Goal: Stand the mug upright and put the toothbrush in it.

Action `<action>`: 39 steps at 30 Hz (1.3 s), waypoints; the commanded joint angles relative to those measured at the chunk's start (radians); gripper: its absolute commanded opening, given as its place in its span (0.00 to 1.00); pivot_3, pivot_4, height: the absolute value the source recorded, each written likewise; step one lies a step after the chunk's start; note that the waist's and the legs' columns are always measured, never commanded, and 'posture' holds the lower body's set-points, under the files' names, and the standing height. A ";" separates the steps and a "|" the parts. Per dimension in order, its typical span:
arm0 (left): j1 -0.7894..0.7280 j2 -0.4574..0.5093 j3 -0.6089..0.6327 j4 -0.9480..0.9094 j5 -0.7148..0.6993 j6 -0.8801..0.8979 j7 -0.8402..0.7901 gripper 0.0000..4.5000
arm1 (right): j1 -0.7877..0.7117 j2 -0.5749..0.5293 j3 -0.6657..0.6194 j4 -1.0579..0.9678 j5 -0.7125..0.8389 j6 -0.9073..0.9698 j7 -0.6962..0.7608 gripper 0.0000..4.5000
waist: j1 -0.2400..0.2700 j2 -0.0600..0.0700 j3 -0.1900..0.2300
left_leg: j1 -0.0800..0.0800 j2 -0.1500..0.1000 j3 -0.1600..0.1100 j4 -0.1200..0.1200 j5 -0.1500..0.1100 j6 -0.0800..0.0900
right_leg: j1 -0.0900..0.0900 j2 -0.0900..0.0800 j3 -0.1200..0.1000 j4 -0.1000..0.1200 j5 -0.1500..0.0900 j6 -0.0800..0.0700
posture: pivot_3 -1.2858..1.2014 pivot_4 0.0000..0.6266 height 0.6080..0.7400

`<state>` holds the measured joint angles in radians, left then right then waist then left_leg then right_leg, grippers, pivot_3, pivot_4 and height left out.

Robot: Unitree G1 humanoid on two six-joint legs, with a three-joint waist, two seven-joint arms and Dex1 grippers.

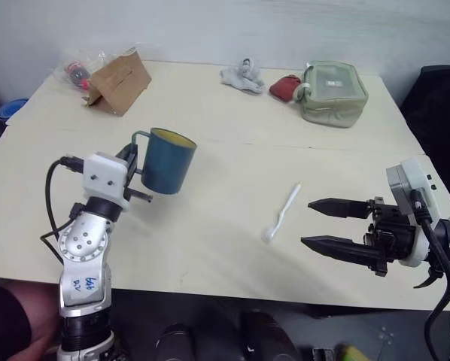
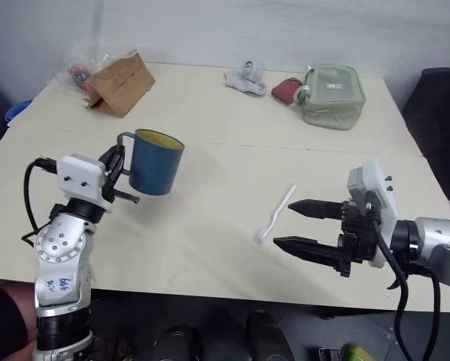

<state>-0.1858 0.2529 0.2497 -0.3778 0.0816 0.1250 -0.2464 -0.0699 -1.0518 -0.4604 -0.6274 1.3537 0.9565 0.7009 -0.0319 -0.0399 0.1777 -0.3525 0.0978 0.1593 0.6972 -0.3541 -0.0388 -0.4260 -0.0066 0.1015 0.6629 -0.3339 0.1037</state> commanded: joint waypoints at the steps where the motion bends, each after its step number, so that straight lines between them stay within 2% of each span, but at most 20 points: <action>1: 0.037 0.012 -0.046 0.047 0.036 -0.186 0.030 0.00 | -0.013 0.005 -0.002 0.006 -0.005 -0.020 0.010 1.00 | 0.001 0.000 0.000 | 0.000 0.000 0.000 0.000 0.000 0.000 | 0.000 0.000 -0.001 -0.001 0.000 0.000 | 0.52 0.24 1.00; 7: -0.020 0.021 -0.101 0.248 0.048 -0.327 0.053 0.00 | -0.031 0.008 0.017 0.015 -0.010 -0.018 0.004 1.00 | 0.002 0.000 0.000 | 0.000 0.000 0.002 0.000 -0.001 0.001 | 0.000 -0.001 -0.004 -0.001 0.000 0.000 | 0.52 0.24 1.00; 13: -0.022 0.045 -0.140 0.361 0.052 -0.426 0.040 0.00 | -0.015 0.007 -0.014 0.027 -0.014 -0.013 -0.003 1.00 | -0.001 0.000 0.000 | 0.000 0.000 0.003 -0.001 -0.002 0.001 | 0.000 -0.001 -0.004 -0.002 0.000 0.000 | 0.52 0.24 1.00; 19: 0.022 0.090 -0.151 0.374 0.051 -0.492 0.026 0.33 | 0.000 0.010 -0.014 0.025 -0.026 -0.021 0.001 1.00 | -0.001 0.000 0.000 | 0.000 0.001 0.004 -0.001 -0.001 0.001 | -0.001 -0.001 -0.004 -0.001 0.000 0.000 | 0.52 0.24 1.00; 29: 0.176 0.162 -0.100 0.219 0.006 -0.431 -0.011 1.00 | -0.045 0.002 0.027 0.073 -0.089 -0.035 0.048 1.00 | -0.001 0.000 0.000 | 0.000 0.001 0.004 -0.001 -0.002 0.001 | -0.001 -0.002 -0.004 -0.002 0.000 0.000 | 0.52 0.24 1.00; 36: 0.297 0.231 -0.066 0.032 -0.093 -0.204 -0.129 1.00 | -0.060 0.008 0.047 0.103 -0.152 -0.048 0.099 1.00 | -0.001 0.000 0.000 | 0.000 0.001 0.004 -0.002 -0.002 0.002 | -0.001 -0.002 -0.004 -0.002 0.000 0.000 | 0.52 0.24 1.00; 39: 0.371 0.351 0.032 -0.099 -0.269 0.036 -0.270 1.00 | -0.050 0.001 0.054 0.131 -0.220 -0.068 0.126 1.00 | -0.006 0.000 0.000 | 0.000 0.001 0.004 -0.002 -0.002 0.002 | -0.001 -0.002 -0.004 -0.003 0.000 0.000 | 0.52 0.24 1.00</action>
<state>0.1743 0.5627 0.2019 -0.3949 -0.0981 0.0654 -0.4592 -0.1206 -1.0479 -0.3938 -0.5040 1.1600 0.9122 0.8093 -0.0376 -0.0403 0.1773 -0.3520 0.0996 0.1630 0.6945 -0.3565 -0.0376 -0.4274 -0.0082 0.0970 0.6604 -0.3345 0.1025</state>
